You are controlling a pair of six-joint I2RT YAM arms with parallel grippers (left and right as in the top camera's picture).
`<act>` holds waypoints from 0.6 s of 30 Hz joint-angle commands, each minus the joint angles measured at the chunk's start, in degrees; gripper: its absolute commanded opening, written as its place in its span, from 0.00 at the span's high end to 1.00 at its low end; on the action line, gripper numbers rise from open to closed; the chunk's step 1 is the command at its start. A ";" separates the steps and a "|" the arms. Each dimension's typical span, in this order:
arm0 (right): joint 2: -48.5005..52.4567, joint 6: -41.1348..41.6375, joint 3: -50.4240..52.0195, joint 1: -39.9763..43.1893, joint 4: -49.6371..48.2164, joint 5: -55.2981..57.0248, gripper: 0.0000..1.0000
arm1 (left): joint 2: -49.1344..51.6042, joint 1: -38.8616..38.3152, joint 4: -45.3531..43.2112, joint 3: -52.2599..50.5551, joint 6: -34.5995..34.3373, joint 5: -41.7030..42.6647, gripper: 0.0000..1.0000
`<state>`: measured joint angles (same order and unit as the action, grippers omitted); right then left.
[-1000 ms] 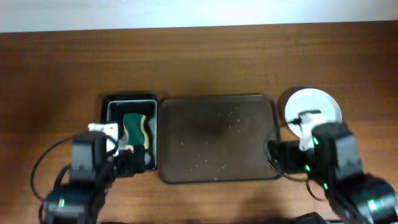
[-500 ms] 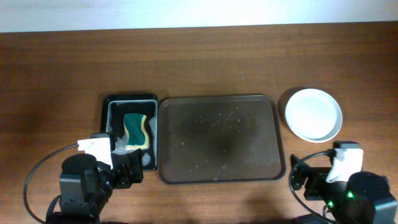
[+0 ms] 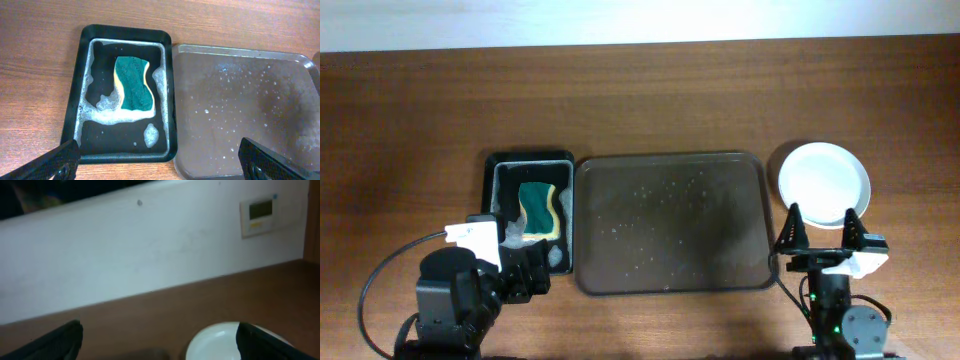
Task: Clean dirty plates on tray and stack at the side
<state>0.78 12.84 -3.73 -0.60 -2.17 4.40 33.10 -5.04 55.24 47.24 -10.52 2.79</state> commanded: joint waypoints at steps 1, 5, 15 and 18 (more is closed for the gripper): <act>-0.59 -5.86 3.41 1.53 -0.81 -6.14 0.01 | -0.17 0.17 -0.07 -0.37 -0.50 -0.17 0.01; -0.59 -9.44 3.41 1.38 6.51 -6.99 0.01 | -0.17 0.17 -0.07 -0.37 -0.50 -0.17 0.01; -0.57 -9.44 3.41 1.38 6.51 -6.97 0.01 | -0.17 0.17 -0.07 -0.37 -0.50 -0.17 0.01; -0.57 -9.44 3.41 1.38 6.51 -6.97 0.01 | -0.20 0.17 -0.07 -0.37 -0.50 -0.20 0.01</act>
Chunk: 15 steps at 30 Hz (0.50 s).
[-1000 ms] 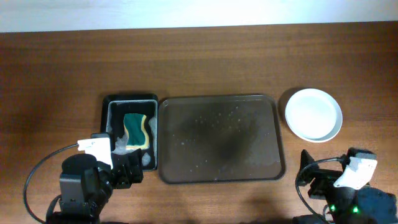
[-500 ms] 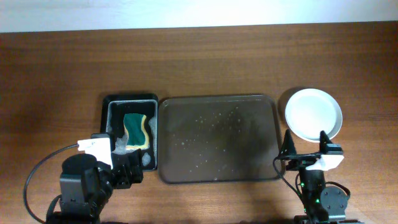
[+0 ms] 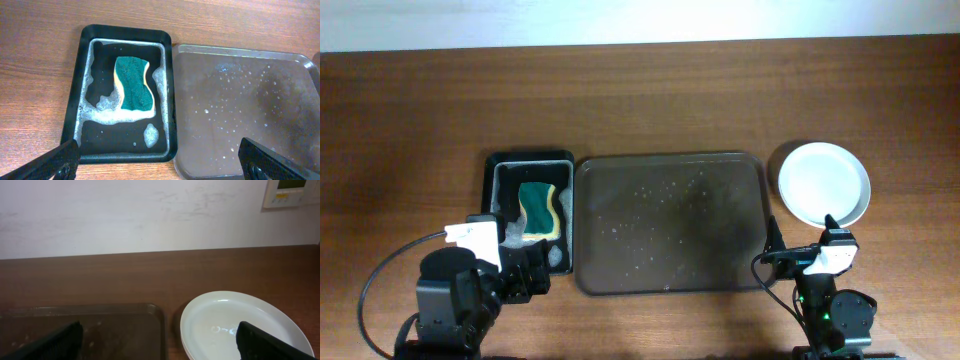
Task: Clean dirty plates on tray and stack at the side
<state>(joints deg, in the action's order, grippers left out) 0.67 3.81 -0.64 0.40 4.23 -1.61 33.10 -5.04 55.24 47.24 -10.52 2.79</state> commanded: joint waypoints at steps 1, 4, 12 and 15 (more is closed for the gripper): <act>-0.46 -0.44 0.33 0.37 0.11 -0.96 0.01 | -1.66 0.17 0.26 -0.44 -0.26 -0.55 0.01; -0.46 -0.42 0.33 0.37 0.11 -0.96 0.01 | -12.96 0.17 -0.94 -9.07 0.11 -4.28 0.01; -0.46 -0.42 0.33 0.37 0.11 -0.96 0.01 | -32.83 0.20 -56.24 -46.86 2.62 -3.65 0.01; -0.46 -0.42 0.33 0.37 0.11 -0.96 0.01 | -32.83 0.22 -51.82 -46.73 15.13 0.31 0.01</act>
